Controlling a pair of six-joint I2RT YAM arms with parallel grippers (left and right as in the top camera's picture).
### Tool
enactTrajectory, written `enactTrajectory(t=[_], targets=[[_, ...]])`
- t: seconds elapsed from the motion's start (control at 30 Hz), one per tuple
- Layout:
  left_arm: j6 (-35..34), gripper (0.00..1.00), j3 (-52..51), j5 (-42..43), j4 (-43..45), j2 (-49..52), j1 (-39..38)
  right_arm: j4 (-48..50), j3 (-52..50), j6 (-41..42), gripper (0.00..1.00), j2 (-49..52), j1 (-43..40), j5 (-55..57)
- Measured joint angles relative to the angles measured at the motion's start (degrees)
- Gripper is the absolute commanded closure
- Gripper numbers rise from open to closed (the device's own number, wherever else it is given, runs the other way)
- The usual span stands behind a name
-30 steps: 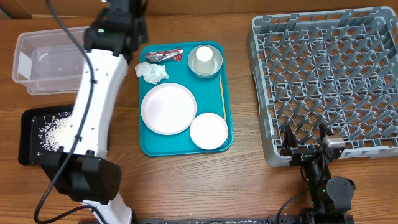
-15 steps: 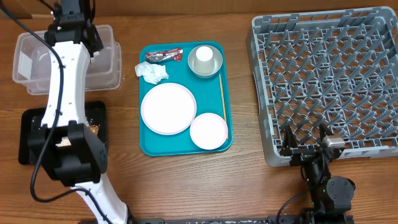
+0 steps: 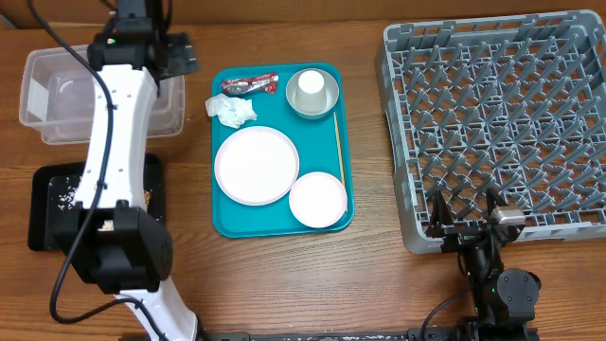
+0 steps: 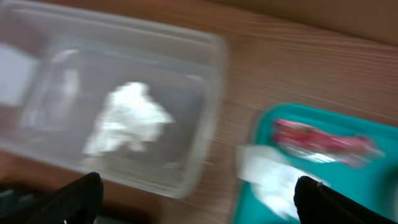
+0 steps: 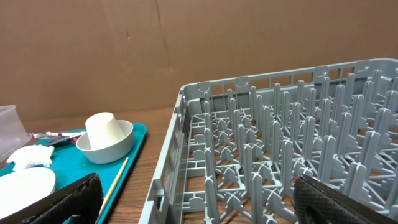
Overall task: Sort waste into correct bins and load items into the dishwasher
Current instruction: 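Carry the tissue left and drop it into the clear plastic bin, then return the left gripper to the tray and grasp the remaining tissue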
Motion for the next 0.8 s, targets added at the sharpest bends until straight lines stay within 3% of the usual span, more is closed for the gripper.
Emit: enactTrajectory(t=[0.1,0.23,0.5,0.8], targets=[[-0.02,0.00,0.02,9.55,-0.68,-1.11,-3.30,0.00,0.00,0.02,0.00,0.00,0.00,0.02],[0.00,0.00,0.00,15.15,-1.18,-0.42,-7.50,0.02,0.00,0.04,0.00,0.00,0.00,0.00],[-1.44,0.00,0.04,13.25,-5.29,7.61,-13.35,0.00,0.00,0.02,0.00,0.00,0.00,0.02],[-5.07,0.00,-0.02,8.39,-5.77,17.51,-13.03,0.02,0.00,0.02,0.00,0.00,0.00,0.02]])
